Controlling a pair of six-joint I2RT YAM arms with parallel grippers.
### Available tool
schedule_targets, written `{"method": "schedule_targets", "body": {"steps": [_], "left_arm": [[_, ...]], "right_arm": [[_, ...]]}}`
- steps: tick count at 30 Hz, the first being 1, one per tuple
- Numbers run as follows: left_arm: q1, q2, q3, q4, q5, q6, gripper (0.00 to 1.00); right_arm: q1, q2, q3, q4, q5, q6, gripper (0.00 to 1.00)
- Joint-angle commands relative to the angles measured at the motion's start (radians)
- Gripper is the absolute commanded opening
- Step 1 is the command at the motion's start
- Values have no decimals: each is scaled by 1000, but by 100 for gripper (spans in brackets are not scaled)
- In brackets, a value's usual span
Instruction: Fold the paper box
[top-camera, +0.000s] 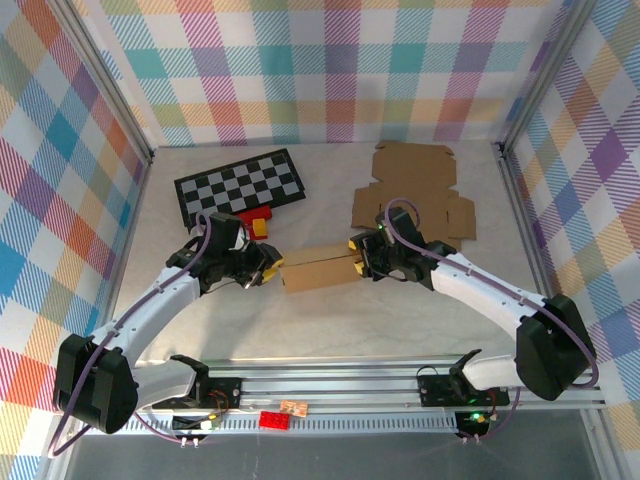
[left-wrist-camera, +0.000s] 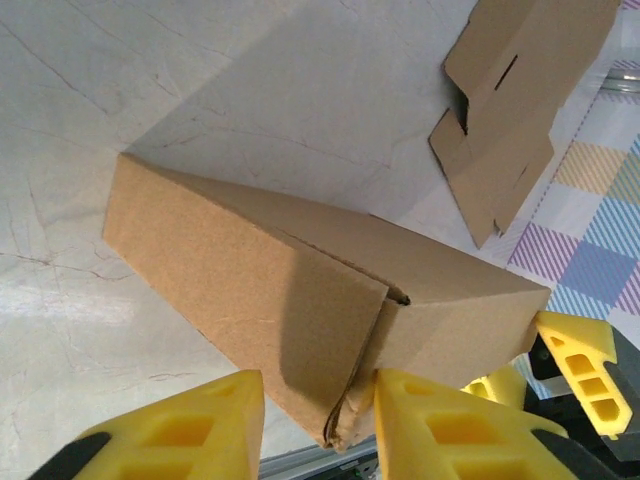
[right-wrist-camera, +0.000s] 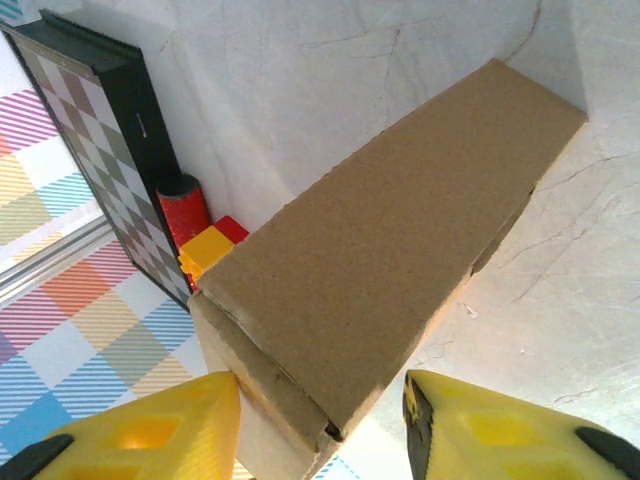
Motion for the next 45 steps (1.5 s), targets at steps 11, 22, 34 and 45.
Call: {"method": "schedule_targets", "body": {"steps": [11,22,34,45], "left_arm": [[6,32,-39,-71,-20,34,28],[6,33,-28,-78,-19,45,26],[6,17,-40,-60,-11,86,22],[2,12,-36,-63,-5,96,20]], "right_arm": [[-29,-45,129,-279,29,-171,52],[-37,48,102,-310,-39,-134,45],[-38,11,207,-351,14,-161,65],[-57,117,201,-222,-120,13,86]]}}
